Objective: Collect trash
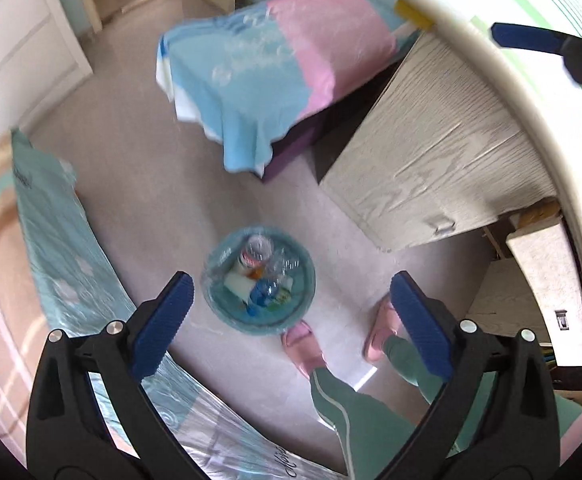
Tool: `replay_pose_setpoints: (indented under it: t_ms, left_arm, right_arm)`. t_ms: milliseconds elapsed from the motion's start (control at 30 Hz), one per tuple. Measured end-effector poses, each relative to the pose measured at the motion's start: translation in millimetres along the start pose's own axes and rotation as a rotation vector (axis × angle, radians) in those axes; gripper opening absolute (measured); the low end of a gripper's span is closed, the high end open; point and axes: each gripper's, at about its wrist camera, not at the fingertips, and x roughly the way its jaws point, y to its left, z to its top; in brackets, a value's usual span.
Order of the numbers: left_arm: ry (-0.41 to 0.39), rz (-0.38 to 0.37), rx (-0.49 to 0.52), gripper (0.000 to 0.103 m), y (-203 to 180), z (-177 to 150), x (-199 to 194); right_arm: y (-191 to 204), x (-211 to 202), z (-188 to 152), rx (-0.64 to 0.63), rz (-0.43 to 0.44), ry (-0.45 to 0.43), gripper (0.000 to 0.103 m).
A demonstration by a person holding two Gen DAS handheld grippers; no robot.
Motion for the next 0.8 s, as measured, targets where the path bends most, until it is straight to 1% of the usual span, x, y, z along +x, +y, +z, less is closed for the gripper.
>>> replay_pose_setpoints:
  t_ms: [100,167,200,300,367,433,567,700,733,800]
  left_arm:
    - [-0.036,0.025,0.043,0.096,-26.8,23.1,-24.8]
    - [-0.068,0.052,0.097,0.096,-52.1,39.4,-41.5]
    - [-0.092,0.054,0.126,0.096,-64.9,46.6,-50.6]
    - [-0.169,0.056,0.211,0.096,-108.3,70.2,-76.9]
    - [-0.217,0.062,0.257,0.096,-135.8,87.1,-90.2]
    - [-0.251,0.065,0.296,0.096,-167.2,106.6,-100.8]
    - [-0.324,0.018,0.403,0.096,-230.0,132.6,-112.8]
    - [-0.366,-0.013,0.482,0.096,-293.8,155.1,-114.0]
    - [-0.382,-0.032,0.505,0.096,-311.3,159.9,-114.0]
    - [-0.403,-0.048,0.525,0.096,-341.4,167.6,-113.8]
  right_arm:
    - [-8.0,-58.9,-7.6,0.065,-0.055,-0.117,0.09]
    - [-16.7,-98.4,-19.1,0.12,-0.11,-0.186,0.09]
    - [-20.8,-114.4,-25.7,0.145,-0.132,-0.213,0.09]
    - [-36.8,-165.2,-54.9,0.235,-0.215,-0.297,0.09]
    - [-50.4,-200.8,-80.1,0.308,-0.291,-0.352,0.09]
    - [-62.3,-231.1,-105.1,0.38,-0.337,-0.389,0.09]
    - [-87.8,-281.6,-155.3,0.492,-0.44,-0.441,0.09]
    - [-110.3,-329.1,-206.7,0.586,-0.553,-0.487,0.09]
    - [-113.9,-337.2,-215.7,0.601,-0.584,-0.491,0.09]
    - [-121.5,-354.3,-237.8,0.635,-0.638,-0.505,0.09]
